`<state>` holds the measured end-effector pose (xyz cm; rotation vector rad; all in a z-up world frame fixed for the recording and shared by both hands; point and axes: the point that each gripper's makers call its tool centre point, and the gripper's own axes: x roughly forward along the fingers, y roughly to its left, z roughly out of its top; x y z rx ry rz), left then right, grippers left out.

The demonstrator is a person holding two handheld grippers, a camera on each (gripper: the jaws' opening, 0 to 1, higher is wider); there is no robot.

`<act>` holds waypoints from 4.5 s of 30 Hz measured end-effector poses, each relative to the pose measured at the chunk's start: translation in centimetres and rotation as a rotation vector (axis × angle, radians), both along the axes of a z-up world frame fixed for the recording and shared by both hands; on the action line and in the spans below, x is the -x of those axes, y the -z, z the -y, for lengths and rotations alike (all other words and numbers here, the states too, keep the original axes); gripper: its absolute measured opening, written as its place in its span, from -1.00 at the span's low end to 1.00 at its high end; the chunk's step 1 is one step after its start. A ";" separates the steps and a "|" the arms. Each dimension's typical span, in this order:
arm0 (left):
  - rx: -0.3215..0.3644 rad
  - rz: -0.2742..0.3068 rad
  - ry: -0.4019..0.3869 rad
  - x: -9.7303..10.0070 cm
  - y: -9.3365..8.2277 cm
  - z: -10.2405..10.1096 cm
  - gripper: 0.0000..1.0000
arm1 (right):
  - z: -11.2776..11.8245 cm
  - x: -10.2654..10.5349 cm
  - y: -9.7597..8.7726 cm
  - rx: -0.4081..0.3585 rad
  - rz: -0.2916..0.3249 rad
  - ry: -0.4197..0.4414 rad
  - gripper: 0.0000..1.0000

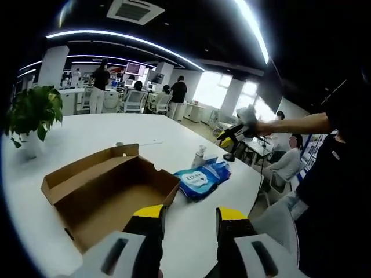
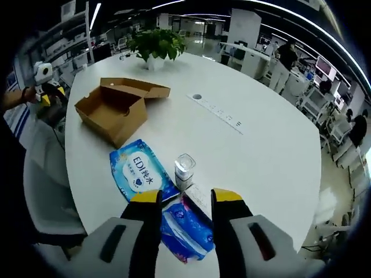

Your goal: Operate the shoe box by opening the lid, removing the specified soft item, and placing it in the target area until the item is outside and the box remains undamaged.

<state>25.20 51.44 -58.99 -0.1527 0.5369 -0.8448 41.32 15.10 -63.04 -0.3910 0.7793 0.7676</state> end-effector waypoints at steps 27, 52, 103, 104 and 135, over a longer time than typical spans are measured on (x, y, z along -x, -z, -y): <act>0.008 -0.017 -0.402 -3.4 1.8 -9.3 -0.25 | -7.1 4.7 -1.5 -0.223 0.042 0.056 -0.34; -0.075 -0.139 -0.679 -5.3 6.6 -15.0 -0.23 | -12.8 8.4 -3.1 -0.336 0.042 -0.019 -0.35; -0.299 -0.357 -0.618 -4.8 14.0 -15.2 -0.60 | -20.9 4.8 -1.3 -0.344 0.036 0.009 -0.38; -0.299 -0.356 -0.616 -4.7 14.0 -15.2 -0.60 | -21.4 4.1 -1.4 -0.347 0.037 0.014 -0.38; -0.288 -0.353 -0.600 -3.5 14.1 -15.1 -0.61 | -28.8 -8.2 2.2 -0.300 -0.058 0.156 -0.41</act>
